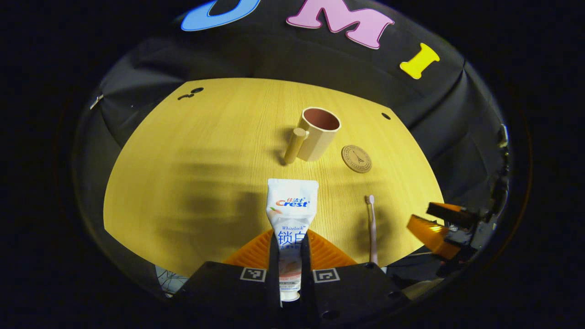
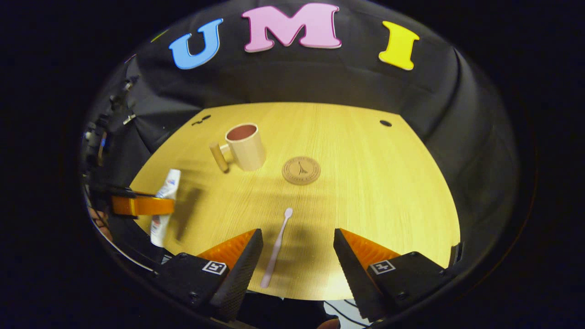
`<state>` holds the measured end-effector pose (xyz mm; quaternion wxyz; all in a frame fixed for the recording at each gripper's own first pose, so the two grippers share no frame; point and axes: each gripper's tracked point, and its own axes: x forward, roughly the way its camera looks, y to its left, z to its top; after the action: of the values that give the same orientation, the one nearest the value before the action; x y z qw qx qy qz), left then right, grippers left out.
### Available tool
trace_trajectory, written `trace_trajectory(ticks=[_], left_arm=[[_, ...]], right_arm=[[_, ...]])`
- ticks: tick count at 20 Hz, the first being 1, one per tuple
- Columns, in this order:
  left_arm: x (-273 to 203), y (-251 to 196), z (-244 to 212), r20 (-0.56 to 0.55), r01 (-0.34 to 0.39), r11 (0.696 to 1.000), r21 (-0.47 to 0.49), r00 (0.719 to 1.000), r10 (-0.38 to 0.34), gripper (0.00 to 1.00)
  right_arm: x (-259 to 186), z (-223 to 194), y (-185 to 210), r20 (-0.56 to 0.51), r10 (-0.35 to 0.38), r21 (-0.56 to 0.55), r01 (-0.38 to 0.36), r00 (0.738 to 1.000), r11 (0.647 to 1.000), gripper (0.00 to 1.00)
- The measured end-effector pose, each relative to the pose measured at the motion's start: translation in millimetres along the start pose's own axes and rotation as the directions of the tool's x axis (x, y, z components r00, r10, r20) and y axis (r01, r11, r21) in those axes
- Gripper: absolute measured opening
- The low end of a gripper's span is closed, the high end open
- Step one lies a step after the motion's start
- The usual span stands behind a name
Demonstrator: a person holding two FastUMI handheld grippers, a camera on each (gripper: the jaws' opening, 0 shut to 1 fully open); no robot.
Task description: Put the toothbrush and toothpaste on the desktop into the cup, then pick up the cup and place it on the coaster on the desktop.
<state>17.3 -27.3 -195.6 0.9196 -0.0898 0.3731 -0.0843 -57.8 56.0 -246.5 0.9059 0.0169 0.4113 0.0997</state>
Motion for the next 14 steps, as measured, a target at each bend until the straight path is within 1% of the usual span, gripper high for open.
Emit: trace_trajectory(ticks=[4,8,9,10,12,13,14], left_arm=[[-25.2,4.1,16.1,0.078,0.014,1.0,0.022,0.997,-0.015,0.23],[-37.4,8.4,19.3,0.109,0.032,0.999,0.027,0.993,-0.034,0.23],[-39.3,9.8,20.0,0.115,0.033,0.999,0.026,0.993,-0.036,0.18],[-41.7,11.2,20.3,0.124,0.035,0.999,0.024,0.992,-0.037,0.23],[-46.7,13.2,22.7,0.142,0.035,0.999,0.022,0.989,-0.038,0.23],[-49.2,13.8,25.5,0.152,0.035,0.999,0.023,0.988,-0.038,0.23],[-50.7,15.0,26.9,0.16,0.033,0.999,0.026,0.986,-0.037,0.22]], right_arm=[[28.2,-21.7,13.5,-0.101,0.003,-0.041,-0.008,0.995,0.999,0.94],[51.2,-36.3,22.7,-0.194,0.0,-0.038,-0.007,0.981,0.999,0.88],[57.3,-40.3,23.2,-0.216,-0.007,-0.038,-0.001,0.976,0.999,0.86],[61.2,-42.8,23.6,-0.234,-0.014,-0.038,0.005,0.972,0.999,0.85],[68.6,-45.9,23.7,-0.257,-0.028,-0.05,0.015,0.966,0.999,0.78],[70.9,-48.5,23.0,-0.267,-0.037,-0.059,0.022,0.963,0.998,0.71],[72.2,-51.1,23.6,-0.281,-0.043,-0.063,0.026,0.959,0.998,0.67]])
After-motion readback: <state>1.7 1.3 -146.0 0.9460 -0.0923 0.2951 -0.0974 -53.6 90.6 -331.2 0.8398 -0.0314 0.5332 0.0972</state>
